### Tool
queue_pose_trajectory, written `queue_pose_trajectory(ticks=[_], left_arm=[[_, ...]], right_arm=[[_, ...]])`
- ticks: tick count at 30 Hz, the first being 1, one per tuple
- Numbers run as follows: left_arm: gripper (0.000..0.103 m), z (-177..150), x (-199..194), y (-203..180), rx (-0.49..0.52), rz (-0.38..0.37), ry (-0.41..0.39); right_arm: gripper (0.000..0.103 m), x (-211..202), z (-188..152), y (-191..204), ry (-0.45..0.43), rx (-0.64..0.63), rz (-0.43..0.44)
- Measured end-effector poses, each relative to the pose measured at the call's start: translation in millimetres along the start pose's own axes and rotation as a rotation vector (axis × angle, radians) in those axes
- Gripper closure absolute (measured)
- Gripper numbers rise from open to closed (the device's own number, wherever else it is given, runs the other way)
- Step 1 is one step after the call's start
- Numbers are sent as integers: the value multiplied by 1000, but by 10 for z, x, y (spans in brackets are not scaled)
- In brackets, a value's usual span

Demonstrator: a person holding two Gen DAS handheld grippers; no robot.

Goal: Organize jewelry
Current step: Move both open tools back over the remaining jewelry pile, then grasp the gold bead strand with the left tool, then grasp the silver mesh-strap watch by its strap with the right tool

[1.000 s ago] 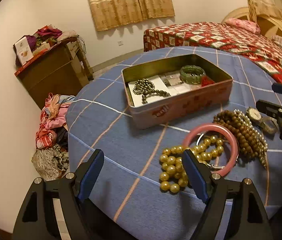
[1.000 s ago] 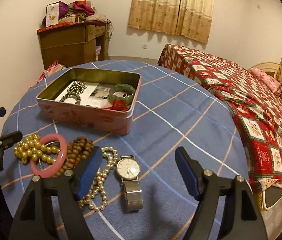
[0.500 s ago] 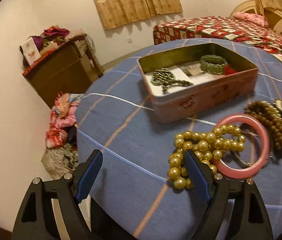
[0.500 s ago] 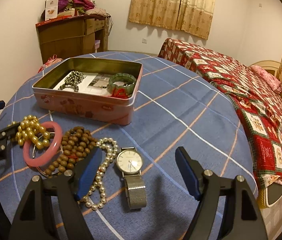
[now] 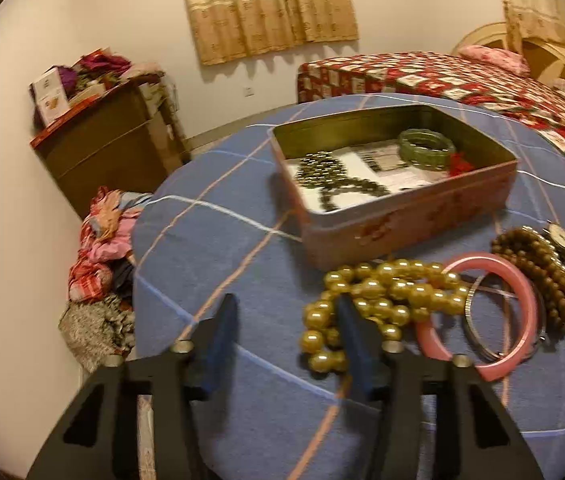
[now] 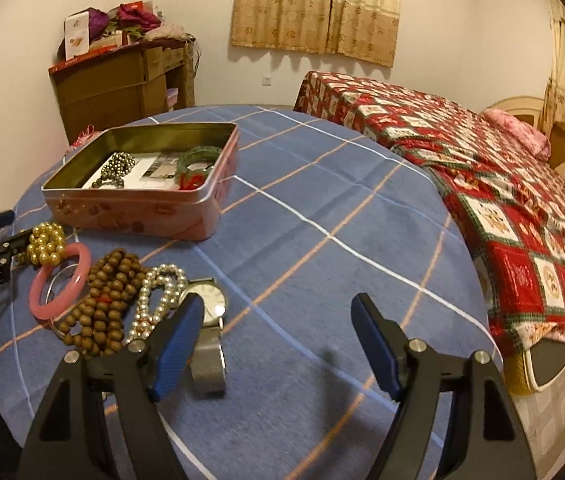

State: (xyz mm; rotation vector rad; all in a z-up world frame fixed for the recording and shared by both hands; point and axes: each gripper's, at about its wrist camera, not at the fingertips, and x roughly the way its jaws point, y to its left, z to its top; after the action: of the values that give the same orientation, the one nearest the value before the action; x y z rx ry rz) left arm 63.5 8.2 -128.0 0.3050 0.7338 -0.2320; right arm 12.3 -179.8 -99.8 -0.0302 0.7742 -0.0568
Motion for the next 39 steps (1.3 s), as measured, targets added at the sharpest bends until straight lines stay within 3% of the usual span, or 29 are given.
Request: queue_pose_trajectory(ticks=[5, 15, 17, 23, 28, 31, 39], left_arm=[[92, 11, -1, -82, 18, -62, 0], [93, 3, -16, -28, -12, -51, 0], [93, -1, -38, -8, -19, -49, -4], [93, 20, -113, -7, -24, -55, -20], [93, 37, -173, -43, -16, -58, -32], [93, 55, -210, -46, -14, -57, -41], [93, 143, -387, -43, -17, -35, -84]], right_arm=[[25, -9, -23, 48, 5, -14, 34], [27, 196, -54, 166, 65, -35, 75], [39, 230, -46, 187, 81, -45, 71], [51, 280, -44, 190, 108, -46, 111], [52, 282, -36, 215, 109, -52, 124], [68, 281, -14, 241, 108, -61, 141], [69, 109, -6, 297, 28, -86, 105]])
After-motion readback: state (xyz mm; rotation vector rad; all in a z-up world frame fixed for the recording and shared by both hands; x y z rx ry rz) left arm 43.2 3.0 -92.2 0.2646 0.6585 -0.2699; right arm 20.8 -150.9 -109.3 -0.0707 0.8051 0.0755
